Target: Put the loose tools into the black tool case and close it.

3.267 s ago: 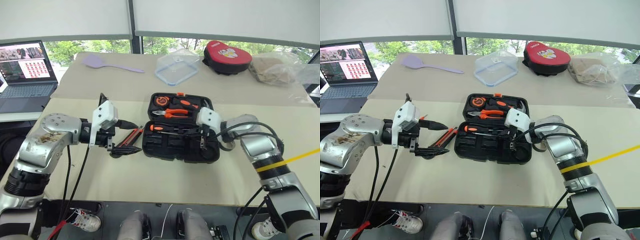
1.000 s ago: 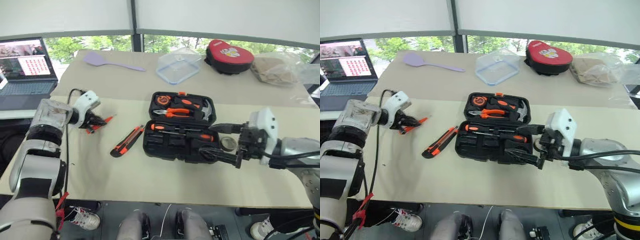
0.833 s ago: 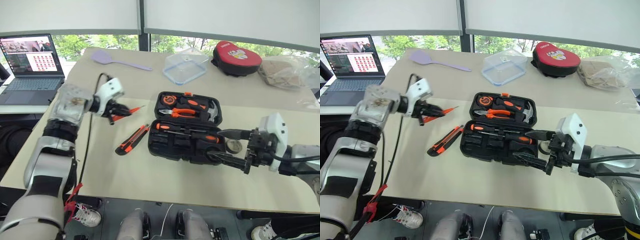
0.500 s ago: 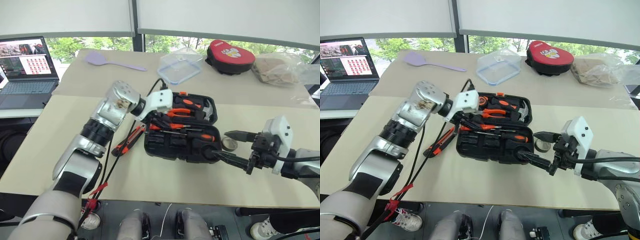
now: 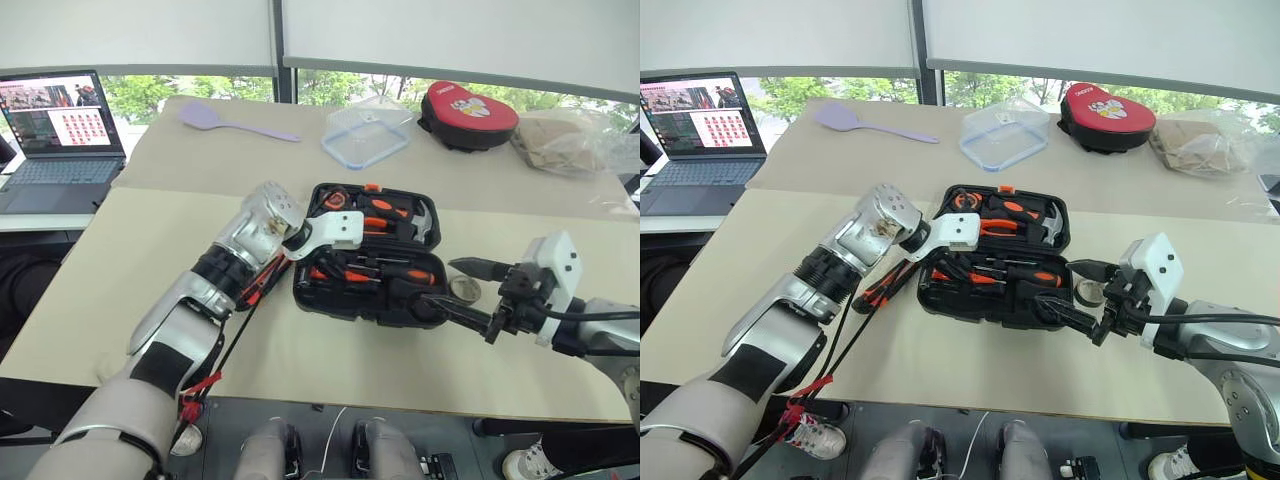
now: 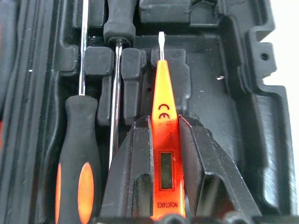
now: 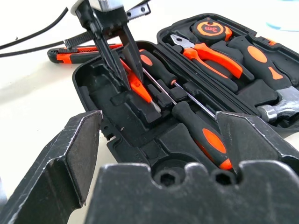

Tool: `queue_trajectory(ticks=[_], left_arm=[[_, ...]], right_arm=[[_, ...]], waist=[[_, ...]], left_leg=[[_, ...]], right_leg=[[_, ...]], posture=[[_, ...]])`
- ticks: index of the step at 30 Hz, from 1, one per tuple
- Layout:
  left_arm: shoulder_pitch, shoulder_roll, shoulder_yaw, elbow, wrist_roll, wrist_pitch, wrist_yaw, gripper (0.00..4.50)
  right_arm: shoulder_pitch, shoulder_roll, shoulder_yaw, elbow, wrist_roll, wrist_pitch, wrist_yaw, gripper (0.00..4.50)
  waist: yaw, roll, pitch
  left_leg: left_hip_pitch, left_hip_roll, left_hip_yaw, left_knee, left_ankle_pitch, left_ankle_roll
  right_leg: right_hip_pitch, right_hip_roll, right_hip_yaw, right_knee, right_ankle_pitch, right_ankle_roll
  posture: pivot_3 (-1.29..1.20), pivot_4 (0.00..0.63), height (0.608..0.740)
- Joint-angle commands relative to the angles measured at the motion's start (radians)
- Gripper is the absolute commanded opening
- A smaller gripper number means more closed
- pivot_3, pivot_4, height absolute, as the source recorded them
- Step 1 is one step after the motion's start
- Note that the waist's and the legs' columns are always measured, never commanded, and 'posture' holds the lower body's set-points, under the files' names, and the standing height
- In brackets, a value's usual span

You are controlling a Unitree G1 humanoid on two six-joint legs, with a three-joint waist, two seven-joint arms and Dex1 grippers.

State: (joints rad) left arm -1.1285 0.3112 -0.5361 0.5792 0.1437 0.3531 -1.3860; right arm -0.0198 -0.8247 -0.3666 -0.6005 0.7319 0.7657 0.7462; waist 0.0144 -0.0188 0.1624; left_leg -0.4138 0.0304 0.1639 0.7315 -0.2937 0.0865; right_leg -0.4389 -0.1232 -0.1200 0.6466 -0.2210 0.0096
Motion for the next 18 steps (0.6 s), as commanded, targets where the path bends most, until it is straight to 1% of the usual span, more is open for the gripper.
queue_trajectory(ticks=[1,6,10,14,15,16,18], left_arm=[[-0.037,-0.025,-0.004,0.044,0.029,-0.008,0.031,0.37],[-0.043,-0.027,-0.006,0.075,0.043,-0.026,0.022,0.37],[-0.030,-0.005,-0.010,0.060,0.052,-0.031,-0.007,0.37],[-0.027,-0.011,0.011,0.050,0.042,-0.035,-0.006,0.37],[-0.027,-0.013,0.017,0.047,0.036,-0.033,-0.007,1.37],[-0.029,-0.015,0.026,0.041,0.027,-0.020,-0.012,1.58],[-0.036,-0.017,0.047,0.028,0.008,0.007,-0.013,2.34]], right_arm=[[0.002,0.010,-0.017,-0.024,0.003,-0.030,-0.015,4.50],[0.010,0.022,-0.016,-0.031,0.002,-0.030,-0.024,4.50],[0.011,0.024,-0.014,-0.032,0.000,-0.031,-0.028,4.50],[0.005,0.023,-0.008,-0.026,-0.002,-0.034,-0.027,4.50],[0.003,0.022,-0.007,-0.025,-0.003,-0.034,-0.027,4.50],[0.001,0.022,-0.005,-0.023,-0.002,-0.033,-0.027,4.50],[-0.003,0.020,-0.002,-0.021,-0.001,-0.032,-0.026,4.50]], waist=[[0.000,0.000,0.000],[0.002,0.000,0.000],[-0.001,0.000,0.000],[-0.002,0.000,0.000],[-0.002,0.000,0.000],[-0.002,0.000,0.000],[-0.002,0.000,0.000]], left_leg=[[0.000,0.000,0.000,0.000,0.000,0.000],[0.000,0.000,0.000,0.000,0.000,0.000],[0.000,0.000,-0.001,0.000,0.000,0.000],[0.000,0.000,-0.001,0.000,0.000,0.000],[0.000,0.000,0.000,0.000,0.000,0.000],[0.000,0.000,-0.001,0.000,0.000,0.000],[0.000,0.000,-0.001,0.000,0.000,0.000]], right_leg=[[0.000,0.000,0.000,0.000,0.000,0.000],[0.000,0.000,0.000,0.000,0.000,0.000],[0.000,0.000,0.000,0.000,0.000,0.000],[0.000,0.000,0.000,0.000,0.000,0.000],[0.000,0.000,0.000,0.000,0.000,0.000],[0.000,0.000,0.000,0.000,0.000,0.000],[0.000,0.000,0.000,0.000,0.000,0.000]], posture=[[0.00,0.150,0.731],[0.00,0.150,0.731],[0.00,0.150,0.731],[0.00,0.150,0.731],[0.00,0.150,0.731],[0.00,0.150,0.731],[0.00,0.150,0.731]])
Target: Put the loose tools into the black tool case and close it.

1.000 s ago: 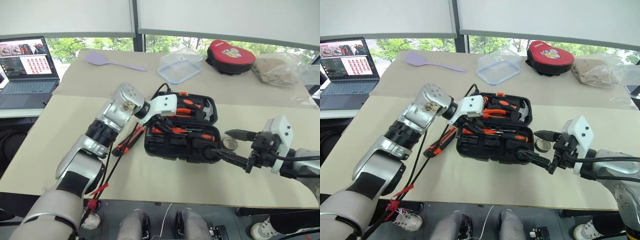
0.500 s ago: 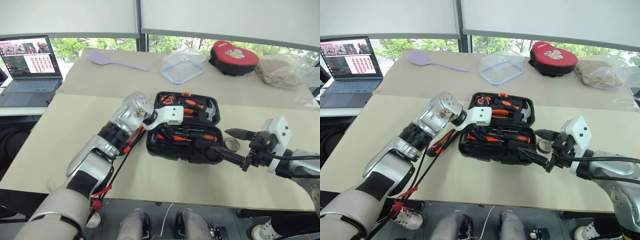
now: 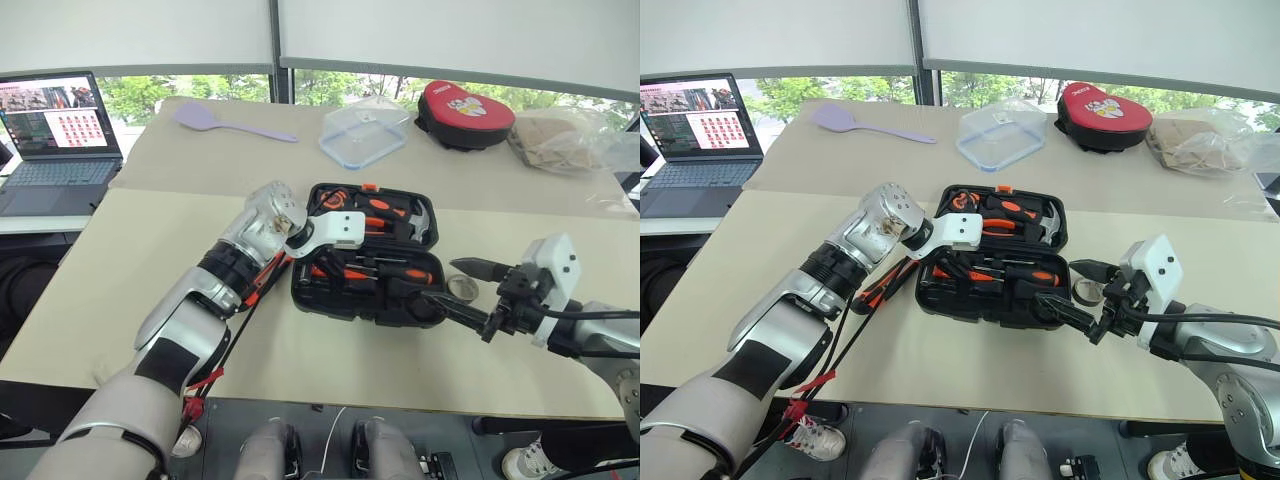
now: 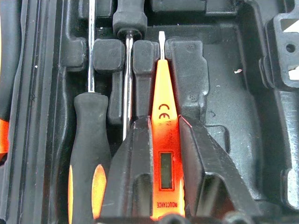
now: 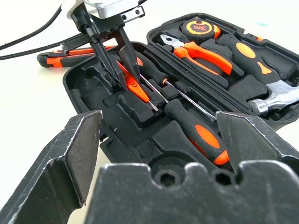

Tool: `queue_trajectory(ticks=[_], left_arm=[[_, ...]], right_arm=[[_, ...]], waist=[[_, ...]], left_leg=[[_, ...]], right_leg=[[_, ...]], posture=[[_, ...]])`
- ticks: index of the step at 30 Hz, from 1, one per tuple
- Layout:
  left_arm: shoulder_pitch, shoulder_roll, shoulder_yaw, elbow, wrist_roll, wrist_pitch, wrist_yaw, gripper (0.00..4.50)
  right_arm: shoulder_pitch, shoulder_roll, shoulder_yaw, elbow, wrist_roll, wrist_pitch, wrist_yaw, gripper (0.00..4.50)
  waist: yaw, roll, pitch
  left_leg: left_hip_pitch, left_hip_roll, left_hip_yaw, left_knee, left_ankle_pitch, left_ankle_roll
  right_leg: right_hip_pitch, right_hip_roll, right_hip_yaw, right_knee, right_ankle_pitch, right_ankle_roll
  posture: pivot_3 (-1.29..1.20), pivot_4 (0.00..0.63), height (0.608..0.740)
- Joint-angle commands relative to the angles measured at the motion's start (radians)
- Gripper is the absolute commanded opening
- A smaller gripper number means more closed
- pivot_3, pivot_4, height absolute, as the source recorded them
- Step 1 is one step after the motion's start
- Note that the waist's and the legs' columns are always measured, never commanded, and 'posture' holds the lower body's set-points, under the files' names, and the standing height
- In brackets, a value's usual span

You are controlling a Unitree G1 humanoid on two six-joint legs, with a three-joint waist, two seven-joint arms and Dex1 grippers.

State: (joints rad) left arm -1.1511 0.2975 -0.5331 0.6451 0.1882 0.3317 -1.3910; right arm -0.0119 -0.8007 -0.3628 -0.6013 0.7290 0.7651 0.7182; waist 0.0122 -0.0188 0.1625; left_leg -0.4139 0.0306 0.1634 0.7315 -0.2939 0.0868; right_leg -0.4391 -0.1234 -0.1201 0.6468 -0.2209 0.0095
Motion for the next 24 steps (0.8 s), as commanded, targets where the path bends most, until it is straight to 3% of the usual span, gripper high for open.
queue_trajectory(ticks=[1,3,6,15,24], left_arm=[[-0.017,0.004,0.066,-0.060,-0.059,0.054,-0.020,2.75],[-0.012,0.033,0.110,-0.119,-0.113,0.088,-0.054,3.44],[0.034,0.085,0.154,-0.162,-0.147,0.042,-0.057,3.44],[0.112,0.070,0.180,-0.152,-0.183,-0.044,-0.026,0.07],[0.110,0.059,0.146,-0.109,-0.133,-0.107,0.002,0.07]], right_arm=[[-0.013,-0.006,-0.005,-0.021,0.003,-0.030,0.004,4.50],[-0.012,-0.008,-0.006,-0.021,0.007,-0.028,0.008,4.50],[-0.009,-0.009,-0.005,-0.019,0.007,-0.026,0.011,4.50],[-0.029,-0.009,0.017,-0.001,0.004,-0.024,0.013,4.50],[-0.019,-0.001,0.014,-0.005,0.010,-0.025,0.008,4.50]], waist=[[0.002,0.000,0.000],[0.002,0.000,0.000],[-0.003,0.000,0.000],[0.008,0.001,0.000],[0.000,0.001,0.000]], left_leg=[[0.000,0.000,0.000,0.000,0.000,0.000],[0.000,0.000,0.000,0.000,0.000,0.000],[0.000,0.000,0.000,0.000,0.000,0.000],[0.000,0.000,0.000,0.002,0.000,0.000],[0.000,0.000,0.000,0.002,0.000,0.001]], right_leg=[[0.000,0.000,0.000,0.000,0.000,0.000],[0.000,0.000,0.000,0.000,0.000,0.000],[-0.001,0.000,0.000,0.000,0.000,0.000],[0.001,0.000,-0.001,0.000,0.000,0.000],[0.001,0.000,-0.001,0.000,0.000,0.000]], posture=[[0.00,0.150,0.731],[0.00,0.150,0.731],[0.00,0.150,0.731],[0.00,0.150,0.731],[0.00,0.150,0.731]])
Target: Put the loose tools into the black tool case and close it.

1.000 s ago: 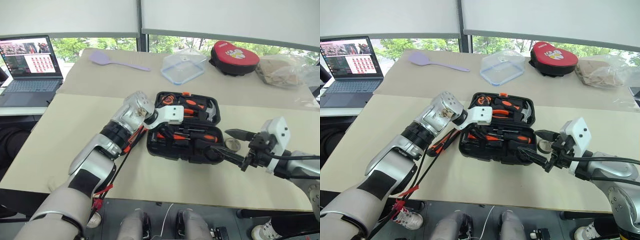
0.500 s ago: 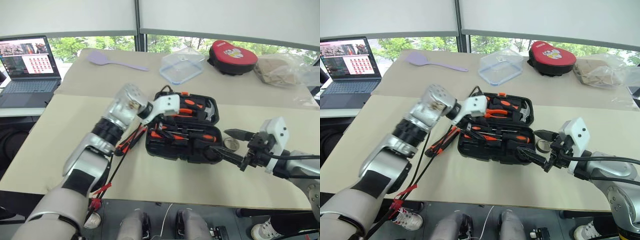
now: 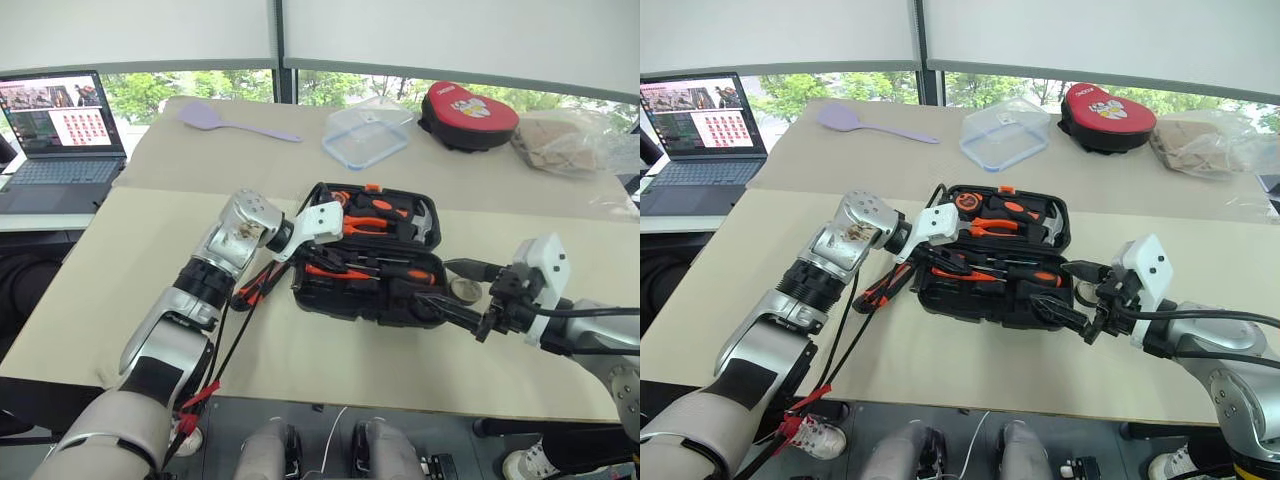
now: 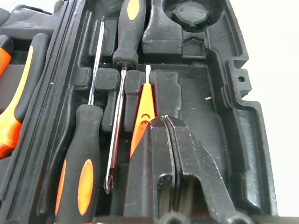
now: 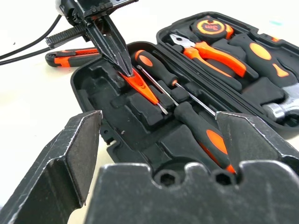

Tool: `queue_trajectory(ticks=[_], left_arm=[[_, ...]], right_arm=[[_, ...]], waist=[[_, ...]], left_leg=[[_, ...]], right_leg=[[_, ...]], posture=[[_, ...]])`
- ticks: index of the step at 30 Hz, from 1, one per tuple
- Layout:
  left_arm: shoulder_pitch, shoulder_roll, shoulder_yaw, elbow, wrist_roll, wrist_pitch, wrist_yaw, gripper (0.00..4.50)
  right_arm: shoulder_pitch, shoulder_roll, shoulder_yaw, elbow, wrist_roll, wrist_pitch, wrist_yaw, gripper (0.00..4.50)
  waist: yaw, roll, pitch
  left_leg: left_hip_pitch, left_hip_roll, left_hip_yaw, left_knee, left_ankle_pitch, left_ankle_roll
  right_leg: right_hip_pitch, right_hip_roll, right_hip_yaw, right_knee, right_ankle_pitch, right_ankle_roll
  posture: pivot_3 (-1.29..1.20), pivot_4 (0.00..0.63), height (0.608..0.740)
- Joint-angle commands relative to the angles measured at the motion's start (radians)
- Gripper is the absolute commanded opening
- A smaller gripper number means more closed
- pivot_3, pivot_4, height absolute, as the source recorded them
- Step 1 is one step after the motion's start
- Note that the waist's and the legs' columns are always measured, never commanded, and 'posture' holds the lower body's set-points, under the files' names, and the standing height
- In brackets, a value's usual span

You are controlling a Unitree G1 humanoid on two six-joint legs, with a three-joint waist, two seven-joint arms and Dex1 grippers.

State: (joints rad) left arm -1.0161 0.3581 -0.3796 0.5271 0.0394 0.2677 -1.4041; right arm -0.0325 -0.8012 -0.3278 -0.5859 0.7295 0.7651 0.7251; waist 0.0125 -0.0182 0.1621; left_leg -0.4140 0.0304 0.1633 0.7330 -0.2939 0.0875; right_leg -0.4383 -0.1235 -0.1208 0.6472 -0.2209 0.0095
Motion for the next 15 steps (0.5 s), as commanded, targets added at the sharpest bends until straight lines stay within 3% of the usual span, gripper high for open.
queue_trajectory(ticks=[1,15], left_arm=[[-0.025,-0.003,-0.009,0.023,0.023,-0.061,0.028,0.07],[0.002,-0.034,-0.058,0.170,0.103,-0.186,0.090,0.07]], right_arm=[[0.004,0.000,-0.022,-0.022,0.009,-0.025,0.000,4.50],[0.021,-0.005,-0.025,-0.030,0.009,-0.025,0.002,4.50]], waist=[[0.000,0.000,0.000],[0.002,0.000,0.000]], left_leg=[[0.000,0.000,0.000,0.000,0.000,0.000],[0.002,0.000,0.000,0.000,0.000,0.000]], right_leg=[[0.000,0.000,0.000,0.000,0.000,0.000],[0.002,0.000,0.000,0.000,0.000,0.000]], posture=[[0.00,0.150,0.731],[0.00,0.150,0.731]])
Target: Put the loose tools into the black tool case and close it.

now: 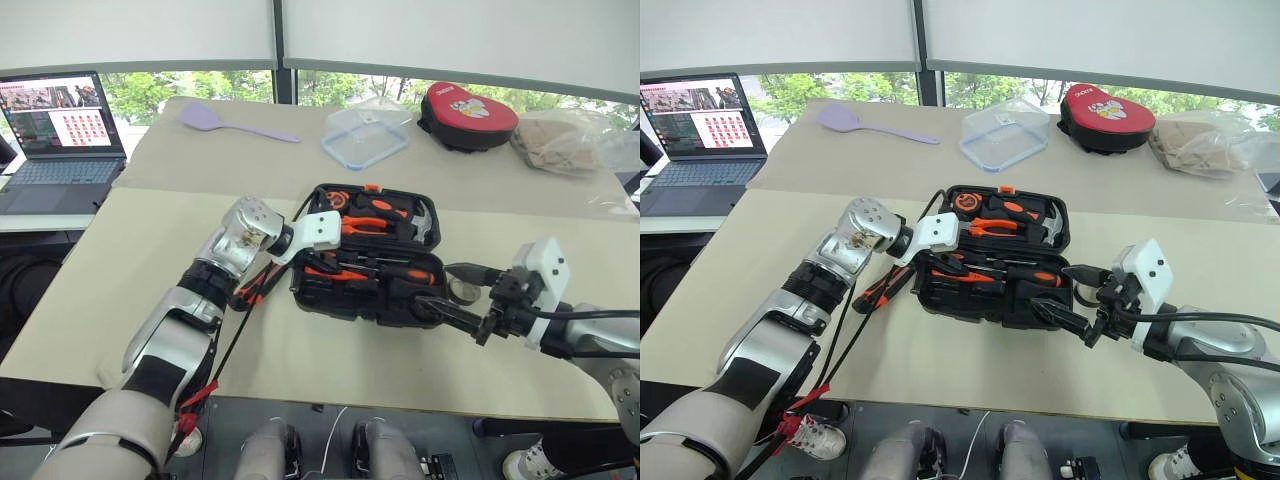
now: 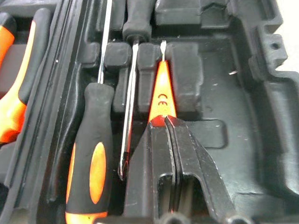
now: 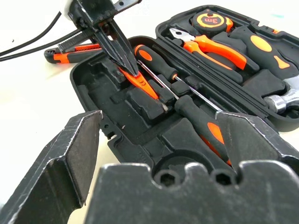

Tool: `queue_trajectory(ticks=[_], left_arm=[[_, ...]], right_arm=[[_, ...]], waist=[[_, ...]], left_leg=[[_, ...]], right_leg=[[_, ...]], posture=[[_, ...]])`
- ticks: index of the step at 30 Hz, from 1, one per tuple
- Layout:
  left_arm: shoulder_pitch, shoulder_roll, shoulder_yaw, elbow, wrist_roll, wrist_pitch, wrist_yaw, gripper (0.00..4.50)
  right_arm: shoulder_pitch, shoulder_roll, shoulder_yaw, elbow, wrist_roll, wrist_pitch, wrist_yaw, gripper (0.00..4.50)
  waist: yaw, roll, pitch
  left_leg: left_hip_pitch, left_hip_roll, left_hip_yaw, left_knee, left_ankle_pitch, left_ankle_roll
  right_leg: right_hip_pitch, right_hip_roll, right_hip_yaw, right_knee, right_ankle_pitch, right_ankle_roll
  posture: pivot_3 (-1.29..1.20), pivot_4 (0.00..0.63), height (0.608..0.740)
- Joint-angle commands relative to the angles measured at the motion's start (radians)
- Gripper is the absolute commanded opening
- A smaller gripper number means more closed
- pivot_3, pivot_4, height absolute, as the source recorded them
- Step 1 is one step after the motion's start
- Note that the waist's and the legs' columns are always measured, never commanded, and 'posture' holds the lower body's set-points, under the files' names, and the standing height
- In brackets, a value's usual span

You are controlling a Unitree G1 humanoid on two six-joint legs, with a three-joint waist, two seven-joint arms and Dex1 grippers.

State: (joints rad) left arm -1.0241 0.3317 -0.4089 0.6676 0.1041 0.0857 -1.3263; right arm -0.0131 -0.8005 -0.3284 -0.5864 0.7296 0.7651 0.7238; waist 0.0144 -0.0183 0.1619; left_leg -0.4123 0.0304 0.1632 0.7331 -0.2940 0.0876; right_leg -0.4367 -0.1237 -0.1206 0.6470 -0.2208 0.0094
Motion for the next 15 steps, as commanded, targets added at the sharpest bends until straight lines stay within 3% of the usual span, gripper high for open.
queue_trajectory(ticks=[1,7,11,12,14,15], left_arm=[[0.013,-0.008,-0.029,0.039,0.041,-0.011,0.018,0.07],[0.019,0.013,-0.001,0.018,0.022,-0.003,0.013,0.07],[0.042,0.117,0.133,-0.179,-0.113,0.178,-0.046,0.07],[0.069,0.163,0.176,-0.268,-0.159,0.254,-0.065,0.56],[0.139,0.248,0.239,-0.428,-0.222,0.384,-0.074,1.04],[0.173,0.283,0.261,-0.494,-0.242,0.432,-0.069,1.48]], right_arm=[[0.001,-0.006,-0.023,-0.031,0.010,-0.024,0.003,4.50],[-0.004,-0.011,-0.023,-0.027,0.008,-0.023,0.007,4.50],[-0.016,-0.021,-0.031,-0.016,0.002,-0.031,0.014,4.50],[-0.020,-0.026,-0.034,-0.009,0.003,-0.033,0.020,4.50],[-0.029,-0.038,-0.035,0.004,0.004,-0.036,0.041,4.50],[-0.033,-0.044,-0.035,0.010,0.005,-0.039,0.053,4.50]], waist=[[0.000,0.000,0.000],[-0.002,0.000,0.000],[-0.007,0.000,0.000],[-0.014,0.000,0.000],[-0.023,0.000,0.000],[-0.026,0.000,0.000]], left_leg=[[0.000,0.000,0.000,0.000,0.000,0.000],[0.003,0.000,0.000,0.000,0.000,0.000],[0.003,0.001,0.000,0.000,0.000,0.000],[0.002,0.001,0.000,-0.001,0.000,0.000],[0.001,0.002,0.001,-0.002,0.000,-0.001],[0.001,0.003,0.000,-0.002,0.001,-0.001]], right_leg=[[0.000,0.000,0.000,0.000,0.000,0.000],[0.002,0.000,0.001,0.000,0.000,0.000],[0.001,0.000,0.001,0.000,0.000,-0.001],[0.000,0.000,0.001,0.001,0.000,-0.001],[-0.003,0.001,0.002,0.001,0.001,-0.001],[-0.002,0.001,0.002,0.001,0.000,-0.001]], posture=[[0.00,0.150,0.731],[0.00,0.150,0.731],[0.00,0.150,0.731],[0.00,0.150,0.731],[0.00,0.150,0.731],[0.00,0.150,0.731]])
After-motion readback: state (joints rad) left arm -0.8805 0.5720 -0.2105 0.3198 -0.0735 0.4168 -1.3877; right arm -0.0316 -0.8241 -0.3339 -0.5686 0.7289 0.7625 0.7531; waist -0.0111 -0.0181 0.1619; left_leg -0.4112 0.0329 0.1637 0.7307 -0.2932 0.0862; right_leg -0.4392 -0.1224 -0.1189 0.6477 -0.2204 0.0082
